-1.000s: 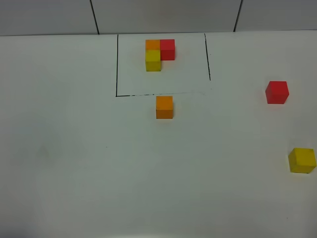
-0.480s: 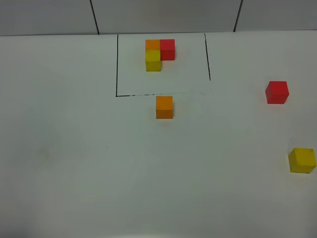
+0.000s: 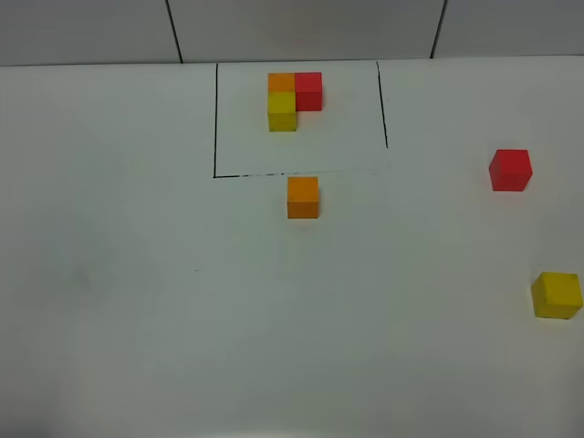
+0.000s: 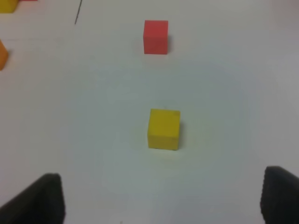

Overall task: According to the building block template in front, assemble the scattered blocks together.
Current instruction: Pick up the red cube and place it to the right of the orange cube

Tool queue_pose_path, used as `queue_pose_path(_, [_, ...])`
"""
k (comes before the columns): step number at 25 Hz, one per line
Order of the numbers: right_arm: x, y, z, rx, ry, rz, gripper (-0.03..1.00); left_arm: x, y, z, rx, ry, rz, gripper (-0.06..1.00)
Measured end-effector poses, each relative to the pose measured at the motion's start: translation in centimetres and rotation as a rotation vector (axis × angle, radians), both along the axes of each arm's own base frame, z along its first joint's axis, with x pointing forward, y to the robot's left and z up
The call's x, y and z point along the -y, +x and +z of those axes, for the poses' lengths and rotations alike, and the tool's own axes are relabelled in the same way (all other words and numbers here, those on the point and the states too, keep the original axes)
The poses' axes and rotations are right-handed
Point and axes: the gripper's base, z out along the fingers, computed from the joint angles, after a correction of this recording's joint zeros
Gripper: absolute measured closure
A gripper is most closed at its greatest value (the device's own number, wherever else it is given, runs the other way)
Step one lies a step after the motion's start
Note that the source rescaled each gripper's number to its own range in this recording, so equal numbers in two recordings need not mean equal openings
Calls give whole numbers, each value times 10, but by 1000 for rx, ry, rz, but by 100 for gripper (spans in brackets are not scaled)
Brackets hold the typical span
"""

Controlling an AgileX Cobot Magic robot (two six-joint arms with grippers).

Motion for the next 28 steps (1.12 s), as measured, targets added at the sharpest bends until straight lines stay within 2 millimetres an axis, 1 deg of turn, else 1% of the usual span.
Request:
queue_pose_path(8, [0, 1, 0, -1, 1, 0, 17, 0, 0, 0, 0, 0, 0, 84])
queue_pose_path(11, [0, 12, 1, -62, 7, 1, 17, 0, 0, 0, 0, 0, 0, 85])
queue_pose_path(13, [1, 26, 2, -125, 11, 0, 17, 0, 0, 0, 0, 0, 0, 85])
queue_pose_path(16, [2, 53, 11, -173, 17, -6, 17, 0, 0, 0, 0, 0, 0, 85])
queue_pose_path(19, [4, 87, 23, -192, 22, -14, 17, 0, 0, 0, 0, 0, 0, 85])
queue_pose_path(22, [6, 126, 32, -234, 19, -15, 17, 0, 0, 0, 0, 0, 0, 85])
queue_pose_path(26, [9, 182, 32, -324, -4, 4, 17, 0, 0, 0, 0, 0, 0, 85])
queue_pose_path(28, [10, 212, 23, -385, -8, 9, 17, 0, 0, 0, -1, 0, 0, 85])
